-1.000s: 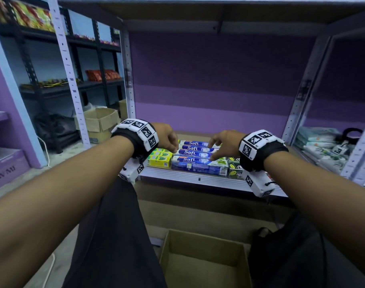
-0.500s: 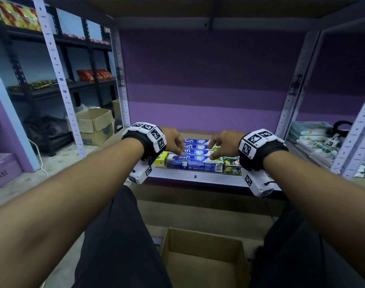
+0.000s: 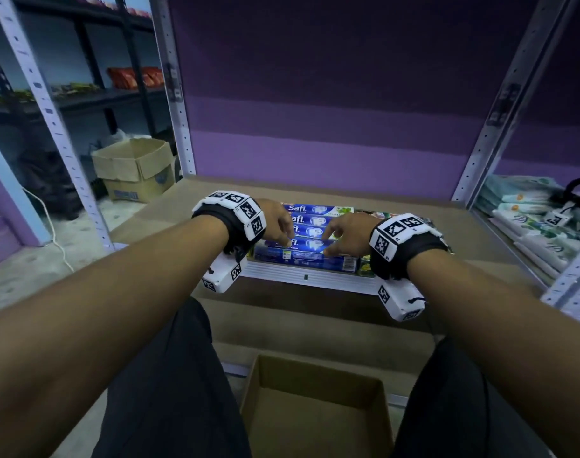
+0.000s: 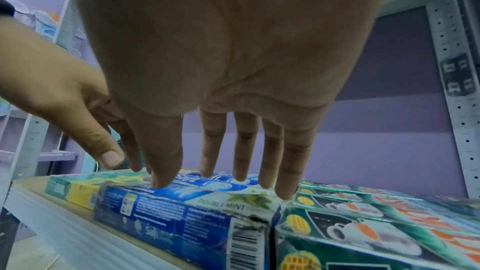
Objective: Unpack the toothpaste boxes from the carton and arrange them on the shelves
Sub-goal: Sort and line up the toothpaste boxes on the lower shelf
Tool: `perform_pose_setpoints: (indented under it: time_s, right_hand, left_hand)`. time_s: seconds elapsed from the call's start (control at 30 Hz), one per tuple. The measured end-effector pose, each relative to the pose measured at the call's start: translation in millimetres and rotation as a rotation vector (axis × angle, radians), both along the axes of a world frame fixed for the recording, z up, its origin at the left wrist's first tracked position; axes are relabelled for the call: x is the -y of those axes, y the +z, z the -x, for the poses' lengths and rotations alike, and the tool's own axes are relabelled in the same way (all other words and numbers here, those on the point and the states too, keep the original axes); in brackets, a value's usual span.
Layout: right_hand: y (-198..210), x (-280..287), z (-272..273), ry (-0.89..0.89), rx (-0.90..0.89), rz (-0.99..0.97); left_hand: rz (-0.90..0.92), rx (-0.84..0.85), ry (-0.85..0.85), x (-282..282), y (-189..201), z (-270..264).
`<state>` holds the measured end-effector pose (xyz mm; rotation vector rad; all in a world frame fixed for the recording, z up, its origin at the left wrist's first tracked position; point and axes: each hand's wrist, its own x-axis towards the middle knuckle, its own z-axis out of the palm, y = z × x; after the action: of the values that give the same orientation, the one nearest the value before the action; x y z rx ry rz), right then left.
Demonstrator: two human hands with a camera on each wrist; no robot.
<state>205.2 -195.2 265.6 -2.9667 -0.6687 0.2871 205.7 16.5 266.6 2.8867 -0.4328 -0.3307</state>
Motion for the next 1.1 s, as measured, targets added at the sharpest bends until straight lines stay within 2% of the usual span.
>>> perform_pose_setpoints:
  time_s: [0.17, 0.3, 0.47, 0.57, 0.63, 0.73, 0.9, 0.97, 1.1]
  right_hand:
    - [-3.6, -6.8, -32.5, 0.075, -0.060, 0.065]
    - [1.6, -3.3, -58.8, 0.149, -0.186, 0.095]
    - [18.9, 0.1, -85.9, 0.211, -0.462, 0.102]
    - [29.2, 3.2, -94.7, 0.201, -0.629, 0.123]
    - [36.3, 2.5, -94.8, 0.194, -0.678, 0.125]
    - [45.6, 1.2, -90.3, 0.158, -0.695, 0.077]
    - [61.7, 6.6, -77.9, 0.015, -0.662, -0.221]
    - [68.8, 8.8, -73.6, -0.051, -0.664, -0.241]
    - [82.9, 15.6, -59.7, -0.198, -0.671, -0.238]
  left_hand:
    - [0.049, -0.035, 0.024, -0.3, -13.0, -48.8]
    - [0.183, -0.355, 0.032, -7.8, -13.6, -91.5]
    - [0.079, -0.791, -0.053, -8.7, 0.6, -130.9]
    - [0.016, -0.929, -0.092, -7.6, 2.2, -140.0]
    - [0.023, -0.984, -0.068, -5.6, 3.1, -140.3]
    - [0.057, -0.979, -0.006, -5.8, 6.9, -132.9]
    - [0.264, -0.796, 0.230, -10.5, 25.5, -103.6]
    - [0.334, -0.727, 0.308, -12.8, 36.6, -90.4]
    - [0.391, -0.731, 0.414, -18.6, 63.3, -62.3]
